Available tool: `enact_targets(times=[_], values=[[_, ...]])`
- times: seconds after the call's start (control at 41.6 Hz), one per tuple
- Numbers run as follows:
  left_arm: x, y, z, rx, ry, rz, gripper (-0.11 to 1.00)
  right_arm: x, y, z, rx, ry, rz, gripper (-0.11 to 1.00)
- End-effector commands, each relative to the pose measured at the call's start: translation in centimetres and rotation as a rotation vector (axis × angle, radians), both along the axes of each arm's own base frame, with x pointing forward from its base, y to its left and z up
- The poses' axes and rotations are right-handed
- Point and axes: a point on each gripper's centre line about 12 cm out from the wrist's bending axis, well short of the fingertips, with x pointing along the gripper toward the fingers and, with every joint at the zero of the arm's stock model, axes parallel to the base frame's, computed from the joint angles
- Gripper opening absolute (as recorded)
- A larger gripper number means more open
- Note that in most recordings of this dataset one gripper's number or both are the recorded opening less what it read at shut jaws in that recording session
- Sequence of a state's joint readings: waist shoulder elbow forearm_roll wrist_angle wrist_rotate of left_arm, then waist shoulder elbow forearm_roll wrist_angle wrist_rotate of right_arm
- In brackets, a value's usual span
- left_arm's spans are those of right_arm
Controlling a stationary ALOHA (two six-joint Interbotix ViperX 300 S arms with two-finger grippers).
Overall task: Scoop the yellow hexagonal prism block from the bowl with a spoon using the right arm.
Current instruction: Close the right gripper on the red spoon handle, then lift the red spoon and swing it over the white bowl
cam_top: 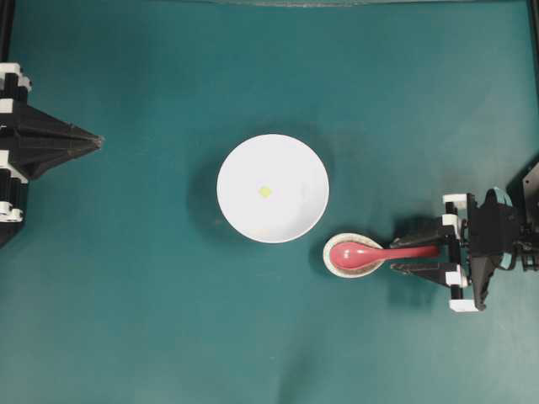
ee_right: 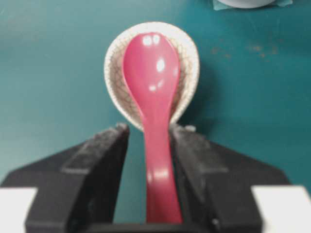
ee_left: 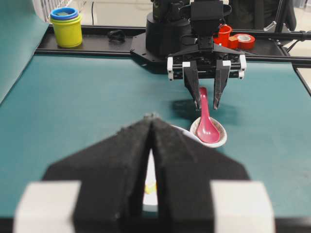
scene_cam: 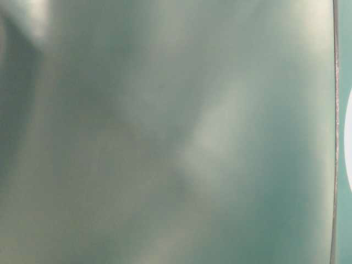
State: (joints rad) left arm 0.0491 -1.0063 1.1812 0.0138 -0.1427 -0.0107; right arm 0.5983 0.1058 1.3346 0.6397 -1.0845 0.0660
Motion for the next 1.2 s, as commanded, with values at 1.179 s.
enact_targets(times=[1.179], values=[[0.2,0.0,1.1,0.003,-0.029,0.001,0.00,0.9,0.3,1.5,0.030,-0.079,-0.014,0.23]])
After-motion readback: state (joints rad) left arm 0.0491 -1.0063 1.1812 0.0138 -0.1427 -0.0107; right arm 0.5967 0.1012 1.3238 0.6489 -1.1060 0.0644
